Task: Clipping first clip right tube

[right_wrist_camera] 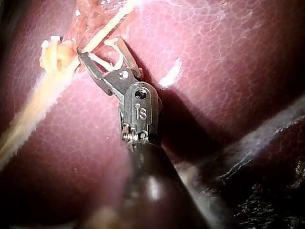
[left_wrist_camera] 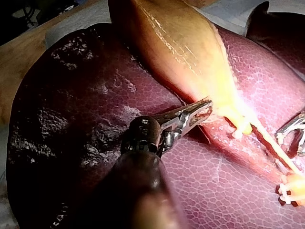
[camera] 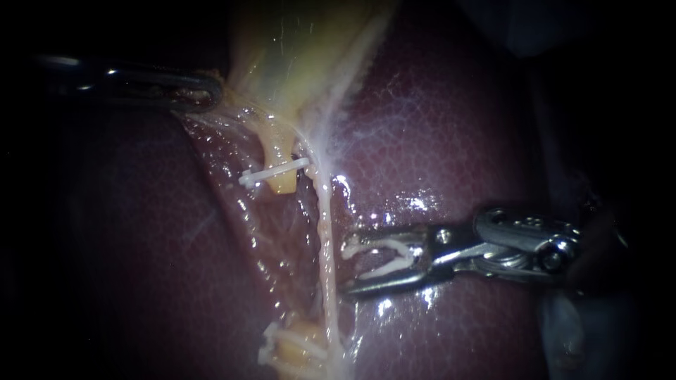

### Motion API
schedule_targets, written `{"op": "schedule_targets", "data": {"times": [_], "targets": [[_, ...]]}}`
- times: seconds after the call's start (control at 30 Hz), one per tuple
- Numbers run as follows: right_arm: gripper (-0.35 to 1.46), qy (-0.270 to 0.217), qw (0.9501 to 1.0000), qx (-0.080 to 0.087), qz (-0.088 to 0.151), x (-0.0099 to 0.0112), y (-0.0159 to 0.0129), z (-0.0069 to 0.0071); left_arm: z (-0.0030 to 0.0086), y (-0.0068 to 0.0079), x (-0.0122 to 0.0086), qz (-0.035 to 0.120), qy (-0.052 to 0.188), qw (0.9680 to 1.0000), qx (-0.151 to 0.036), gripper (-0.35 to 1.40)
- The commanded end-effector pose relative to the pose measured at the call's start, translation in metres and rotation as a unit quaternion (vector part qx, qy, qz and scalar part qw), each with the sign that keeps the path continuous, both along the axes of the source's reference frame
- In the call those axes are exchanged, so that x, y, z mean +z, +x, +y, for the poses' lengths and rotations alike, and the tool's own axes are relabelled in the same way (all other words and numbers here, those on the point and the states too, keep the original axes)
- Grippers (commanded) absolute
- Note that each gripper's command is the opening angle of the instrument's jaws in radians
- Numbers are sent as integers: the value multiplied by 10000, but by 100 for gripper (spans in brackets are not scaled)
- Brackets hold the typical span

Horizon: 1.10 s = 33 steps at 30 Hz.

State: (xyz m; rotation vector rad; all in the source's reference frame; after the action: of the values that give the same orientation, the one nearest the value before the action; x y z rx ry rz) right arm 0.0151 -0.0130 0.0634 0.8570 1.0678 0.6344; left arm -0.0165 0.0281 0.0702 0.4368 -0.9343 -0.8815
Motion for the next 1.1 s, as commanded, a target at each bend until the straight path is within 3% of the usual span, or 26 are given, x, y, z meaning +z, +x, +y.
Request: {"op": "schedule_targets", "data": {"times": [0.03,0.17,0.43,0.73,0.87,1.1], "targets": [[48,26,10000,-13,4,3,2,-1,0,0,1,2,-2,10000,-1,-35],[48,114,9999,-65,52,12,13,-9,-1,0,1,3,-3,10000,-1,-35],[48,472,9977,-5,480,15,38,-24,-1,0,1,3,-4,10000,-2,-35],[48,833,9908,29,1068,-29,48,-26,-1,0,2,2,-5,10000,0,-35],[48,900,9884,43,1219,-50,49,-24,-1,0,2,2,-5,10000,0,-35],[44,926,9872,27,1296,-55,48,-22,-1,0,2,2,-4,10000,1,-35]]}}
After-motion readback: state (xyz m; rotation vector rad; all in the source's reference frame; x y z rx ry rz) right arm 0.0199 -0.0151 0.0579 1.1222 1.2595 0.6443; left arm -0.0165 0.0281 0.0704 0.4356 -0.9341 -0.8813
